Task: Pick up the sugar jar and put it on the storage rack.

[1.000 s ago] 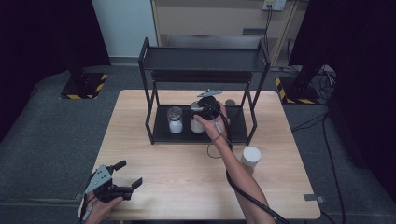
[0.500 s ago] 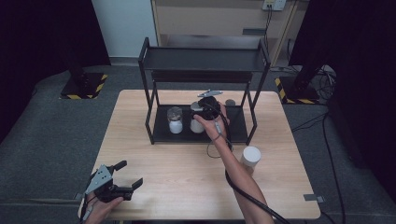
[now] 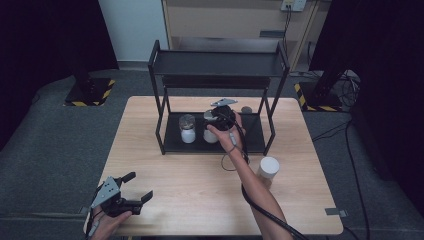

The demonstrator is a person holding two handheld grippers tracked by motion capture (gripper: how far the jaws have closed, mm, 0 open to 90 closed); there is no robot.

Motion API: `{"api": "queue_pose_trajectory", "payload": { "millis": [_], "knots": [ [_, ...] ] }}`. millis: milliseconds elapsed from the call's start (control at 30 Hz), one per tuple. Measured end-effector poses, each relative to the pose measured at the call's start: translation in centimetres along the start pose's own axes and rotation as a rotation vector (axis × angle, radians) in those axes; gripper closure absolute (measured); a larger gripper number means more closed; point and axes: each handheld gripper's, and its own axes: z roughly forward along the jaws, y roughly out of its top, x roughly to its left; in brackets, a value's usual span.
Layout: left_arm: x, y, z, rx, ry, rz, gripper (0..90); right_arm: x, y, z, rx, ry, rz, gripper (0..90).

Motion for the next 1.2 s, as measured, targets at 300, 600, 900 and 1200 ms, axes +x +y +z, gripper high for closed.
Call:
{"api": "queue_pose_trajectory", "payload": {
  "millis": [300,600,900,1200],
  "knots": [
    [0.0,0.0,0.0,0.001,-0.004,0.003,1.3,0.3,-0.3,0.0,-0.005,-0.007,-0.014,33.4],
    [0.0,0.0,0.0,0.000,-0.004,0.004,1.2,0.5,-0.5,0.1,-0.014,-0.018,0.001,17.7],
    [-0.1,0.1,0.0,0.002,-0.004,0.007,1.2,1.3,0.6,-1.7,-0.054,0.007,-0.006,9.9],
    [-0.1,0.1,0.0,0.003,-0.003,0.007,1.2,1.6,1.3,-4.8,-0.112,0.063,-0.035,9.5]
  ]
}}
